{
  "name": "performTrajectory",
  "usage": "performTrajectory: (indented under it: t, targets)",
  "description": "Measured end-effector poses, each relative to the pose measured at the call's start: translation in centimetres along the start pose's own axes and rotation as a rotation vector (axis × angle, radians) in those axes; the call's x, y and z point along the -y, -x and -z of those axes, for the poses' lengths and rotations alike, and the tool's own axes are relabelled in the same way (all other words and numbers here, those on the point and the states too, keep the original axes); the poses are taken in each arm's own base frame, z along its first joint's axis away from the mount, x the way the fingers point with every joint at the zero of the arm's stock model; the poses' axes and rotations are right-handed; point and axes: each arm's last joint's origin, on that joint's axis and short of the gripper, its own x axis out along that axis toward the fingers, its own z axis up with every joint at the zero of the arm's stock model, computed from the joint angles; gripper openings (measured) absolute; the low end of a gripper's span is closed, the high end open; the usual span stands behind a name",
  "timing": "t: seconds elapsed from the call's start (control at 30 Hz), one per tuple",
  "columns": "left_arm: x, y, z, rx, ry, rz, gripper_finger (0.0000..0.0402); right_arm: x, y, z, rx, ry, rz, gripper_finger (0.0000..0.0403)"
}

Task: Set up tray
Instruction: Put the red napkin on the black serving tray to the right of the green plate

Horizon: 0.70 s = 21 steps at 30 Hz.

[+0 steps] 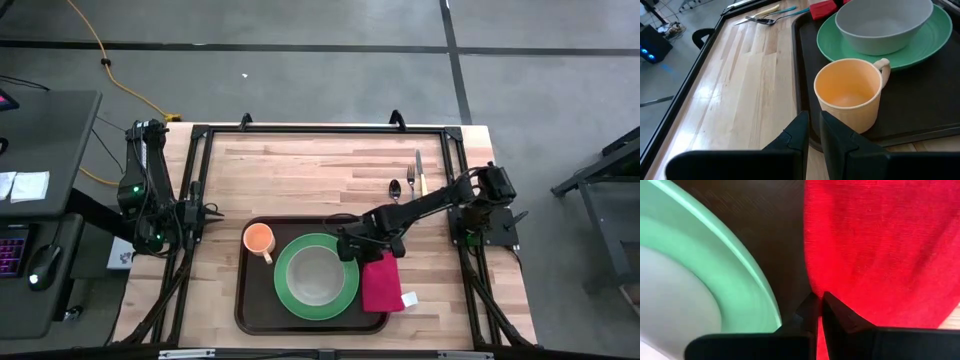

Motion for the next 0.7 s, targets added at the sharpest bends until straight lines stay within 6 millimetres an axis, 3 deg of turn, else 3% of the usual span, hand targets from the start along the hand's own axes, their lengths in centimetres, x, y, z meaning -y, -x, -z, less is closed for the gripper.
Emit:
performTrajectory:
  t: [0.7]
  targets:
    - [0.0, 0.0, 0.0, -0.001, 0.001, 0.001, 0.0079, -0.9, -1.9, -0.5, -0.028, 0.011, -0.028, 0.0]
